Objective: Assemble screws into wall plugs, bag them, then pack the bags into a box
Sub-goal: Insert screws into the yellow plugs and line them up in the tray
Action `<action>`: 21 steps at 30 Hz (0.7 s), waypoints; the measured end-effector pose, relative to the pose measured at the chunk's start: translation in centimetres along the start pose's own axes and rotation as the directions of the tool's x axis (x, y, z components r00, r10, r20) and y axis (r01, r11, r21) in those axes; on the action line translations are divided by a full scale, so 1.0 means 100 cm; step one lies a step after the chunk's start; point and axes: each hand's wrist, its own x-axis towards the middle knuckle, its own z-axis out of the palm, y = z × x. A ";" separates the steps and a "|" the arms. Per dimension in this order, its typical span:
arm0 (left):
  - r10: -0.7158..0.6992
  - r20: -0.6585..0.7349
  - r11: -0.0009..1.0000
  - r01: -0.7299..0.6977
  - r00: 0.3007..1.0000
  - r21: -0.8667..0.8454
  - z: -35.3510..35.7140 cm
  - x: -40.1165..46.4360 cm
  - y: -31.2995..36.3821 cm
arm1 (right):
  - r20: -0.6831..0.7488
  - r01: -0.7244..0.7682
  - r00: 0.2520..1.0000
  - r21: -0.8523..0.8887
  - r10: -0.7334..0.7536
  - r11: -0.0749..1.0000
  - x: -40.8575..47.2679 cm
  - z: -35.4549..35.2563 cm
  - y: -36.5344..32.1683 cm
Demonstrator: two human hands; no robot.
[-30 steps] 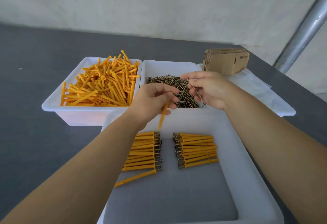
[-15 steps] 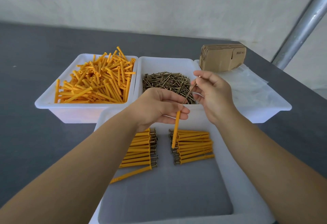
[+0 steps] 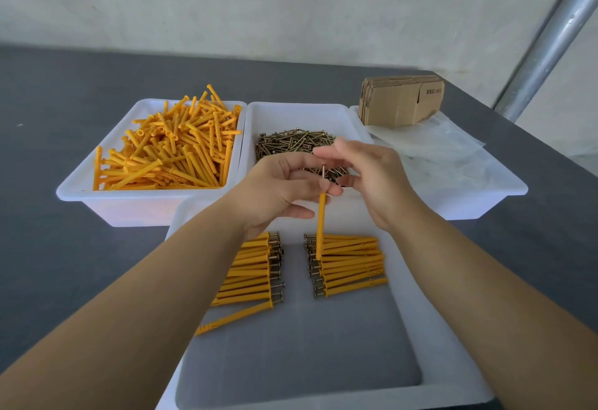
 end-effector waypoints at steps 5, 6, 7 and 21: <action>0.092 0.047 0.986 -0.097 0.995 0.135 0.006 -0.002 0.002 | -0.283 -0.048 0.956 0.091 0.072 0.995 0.004 -0.009 -0.001; 0.088 0.084 0.980 -0.102 0.993 0.172 0.009 -0.003 0.001 | -0.313 -0.060 0.945 0.099 0.089 0.993 0.004 -0.011 0.001; 0.080 0.116 0.973 -0.103 0.990 0.208 0.014 -0.004 0.000 | -0.335 -0.067 0.937 0.109 0.100 0.992 0.003 -0.012 0.002; -0.072 0.152 0.290 -0.125 0.986 0.949 0.056 0.001 -0.019 | -0.327 -0.082 0.938 0.124 0.119 0.989 0.005 -0.013 0.005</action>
